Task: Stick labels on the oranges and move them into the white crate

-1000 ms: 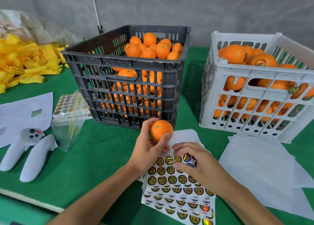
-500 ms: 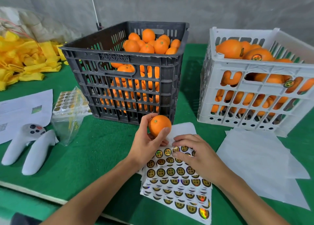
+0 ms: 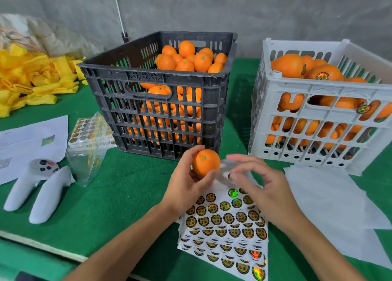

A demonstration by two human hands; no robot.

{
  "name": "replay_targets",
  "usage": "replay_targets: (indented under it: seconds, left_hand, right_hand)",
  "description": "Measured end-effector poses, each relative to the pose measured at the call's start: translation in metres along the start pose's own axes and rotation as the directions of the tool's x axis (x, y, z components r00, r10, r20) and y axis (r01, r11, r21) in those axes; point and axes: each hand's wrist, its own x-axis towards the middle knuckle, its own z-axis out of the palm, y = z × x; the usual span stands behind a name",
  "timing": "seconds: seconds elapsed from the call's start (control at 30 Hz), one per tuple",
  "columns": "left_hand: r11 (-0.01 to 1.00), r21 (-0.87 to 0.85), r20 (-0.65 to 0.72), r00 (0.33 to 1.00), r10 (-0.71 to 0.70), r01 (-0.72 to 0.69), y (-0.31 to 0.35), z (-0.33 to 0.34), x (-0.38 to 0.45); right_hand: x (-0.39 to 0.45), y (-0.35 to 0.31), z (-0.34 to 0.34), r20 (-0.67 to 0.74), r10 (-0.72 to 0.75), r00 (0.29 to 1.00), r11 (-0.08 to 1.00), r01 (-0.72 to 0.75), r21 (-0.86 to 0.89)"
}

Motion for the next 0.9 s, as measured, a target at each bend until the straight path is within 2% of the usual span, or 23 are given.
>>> replay_targets:
  seconds: [0.1, 0.23, 0.53, 0.63, 0.77, 0.9]
  left_hand:
    - [0.986, 0.127, 0.022, 0.994, 0.104, -0.105, 0.001, 0.002, 0.000]
    - [0.968, 0.198, 0.030, 0.988, 0.152, -0.155, 0.004, 0.002, 0.000]
    - [0.914, 0.306, 0.069, 0.964, 0.256, -0.265, 0.011, 0.004, -0.004]
    - [0.908, 0.321, 0.077, 0.964, 0.256, -0.267, 0.013, 0.004, -0.004]
    - [0.867, 0.392, 0.115, 0.952, 0.285, -0.307, 0.013, 0.003, -0.004]
    - [0.861, 0.396, 0.116, 0.947, 0.298, -0.319, 0.012, 0.002, -0.003]
  right_hand:
    - [0.003, -0.008, 0.004, -0.038, 0.088, 0.995, 0.984, -0.081, 0.157]
    - [0.002, -0.007, 0.019, -0.026, 0.168, 0.986, 0.972, -0.161, 0.170]
    - [0.008, -0.004, 0.030, -0.018, 0.178, 0.984, 0.970, -0.173, 0.172]
    - [0.007, -0.001, 0.031, -0.058, 0.147, 0.987, 0.987, -0.142, 0.077]
    - [0.006, 0.000, 0.036, -0.203, 0.055, 0.978, 0.989, -0.081, -0.120]
    - [0.007, 0.003, 0.040, -0.271, 0.032, 0.962, 0.962, -0.103, -0.253]
